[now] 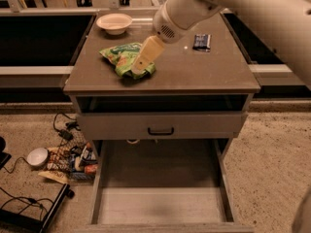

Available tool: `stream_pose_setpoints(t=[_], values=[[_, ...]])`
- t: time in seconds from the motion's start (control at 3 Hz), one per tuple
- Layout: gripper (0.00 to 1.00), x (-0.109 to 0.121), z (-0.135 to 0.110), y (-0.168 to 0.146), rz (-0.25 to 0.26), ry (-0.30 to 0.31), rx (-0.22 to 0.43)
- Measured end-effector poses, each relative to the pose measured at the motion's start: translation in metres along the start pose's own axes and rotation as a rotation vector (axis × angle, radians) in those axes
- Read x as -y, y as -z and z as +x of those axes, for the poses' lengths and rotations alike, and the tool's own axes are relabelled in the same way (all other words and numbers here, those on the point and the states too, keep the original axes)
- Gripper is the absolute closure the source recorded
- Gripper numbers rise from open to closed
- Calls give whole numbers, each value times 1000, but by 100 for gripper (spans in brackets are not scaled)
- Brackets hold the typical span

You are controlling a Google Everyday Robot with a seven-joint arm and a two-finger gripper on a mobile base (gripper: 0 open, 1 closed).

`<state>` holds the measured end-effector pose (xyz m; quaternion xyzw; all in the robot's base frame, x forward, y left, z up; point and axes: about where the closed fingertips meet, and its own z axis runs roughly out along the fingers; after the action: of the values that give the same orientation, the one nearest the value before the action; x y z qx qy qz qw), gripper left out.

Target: Place green rice chip bag into middle drawer

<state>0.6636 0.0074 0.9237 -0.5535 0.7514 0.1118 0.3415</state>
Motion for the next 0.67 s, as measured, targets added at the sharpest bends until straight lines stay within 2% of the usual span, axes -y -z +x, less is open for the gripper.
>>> stream_pose_setpoints(t=[0.33,0.67], values=[[0,-16,-2,-52,0,-44,-104],[0,-27,-1,-76,5,-65,-169]])
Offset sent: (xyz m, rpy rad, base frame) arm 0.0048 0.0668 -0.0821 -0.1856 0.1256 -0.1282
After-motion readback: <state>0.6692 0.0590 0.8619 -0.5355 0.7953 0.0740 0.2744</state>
